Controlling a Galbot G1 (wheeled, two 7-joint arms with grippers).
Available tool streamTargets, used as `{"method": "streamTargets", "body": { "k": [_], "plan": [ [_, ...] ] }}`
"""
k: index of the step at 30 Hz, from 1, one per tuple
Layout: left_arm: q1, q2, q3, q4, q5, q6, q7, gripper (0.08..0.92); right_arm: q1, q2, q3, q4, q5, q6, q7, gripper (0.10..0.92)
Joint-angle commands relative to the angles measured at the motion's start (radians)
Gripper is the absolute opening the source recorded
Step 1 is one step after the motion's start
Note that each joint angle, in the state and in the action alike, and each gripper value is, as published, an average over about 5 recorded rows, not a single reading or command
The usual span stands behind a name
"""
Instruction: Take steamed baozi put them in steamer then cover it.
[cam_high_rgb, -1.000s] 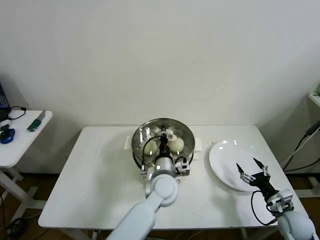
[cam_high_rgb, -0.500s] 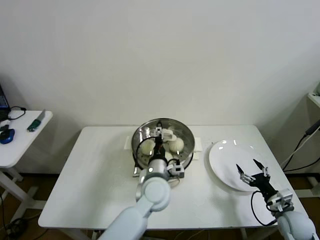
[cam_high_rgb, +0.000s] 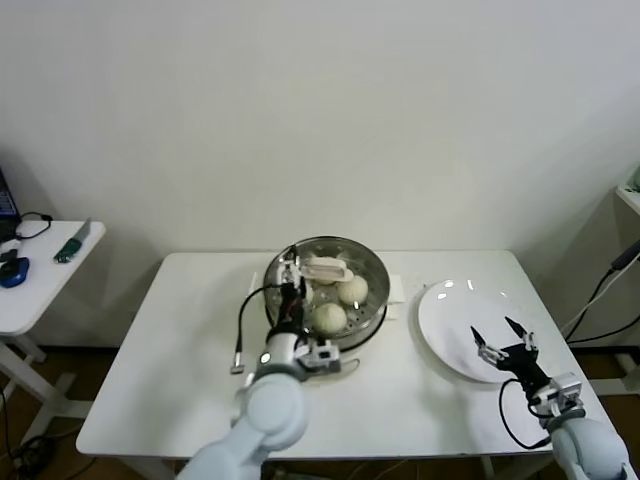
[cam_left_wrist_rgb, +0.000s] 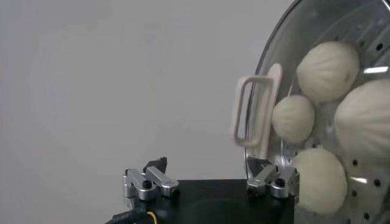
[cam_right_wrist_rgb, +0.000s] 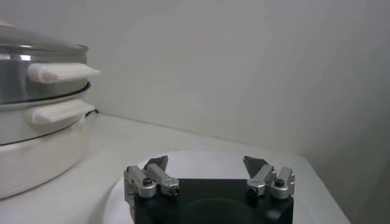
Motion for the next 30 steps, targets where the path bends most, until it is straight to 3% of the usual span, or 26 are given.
{"method": "streamTargets", "body": {
  "k": [1, 6, 14, 20, 30],
  "plan": [
    [0.194, 0.124, -0.24, -0.229, -0.439, -0.077, -0.218, 0.823, -0.015, 0.003, 0.004, 0.028, -0.012, -0.018, 0.015, 0.823],
    [0.314, 0.099, -0.468, -0.255, -0.771, -0.246, -0.333, 0.823, -0.027, 0.015, 0.011, 0.038, -0.012, -0.011, 0.018, 0.823],
    [0.498, -0.019, -0.714, -0.197, -1.204, -0.543, -0.412, 0.823, -0.045, 0.04, 0.016, 0.061, -0.022, 0.003, 0.013, 0.823],
    [0.575, -0.099, -0.761, -0.109, -1.334, -0.71, -0.42, 0.823, -0.056, 0.061, 0.023, 0.071, -0.008, 0.059, 0.017, 0.823],
    [0.582, -0.103, -0.765, -0.058, -1.337, -0.73, -0.368, 0.823, -0.086, 0.074, 0.033, 0.077, 0.009, 0.099, -0.002, 0.823]
  ]
}}
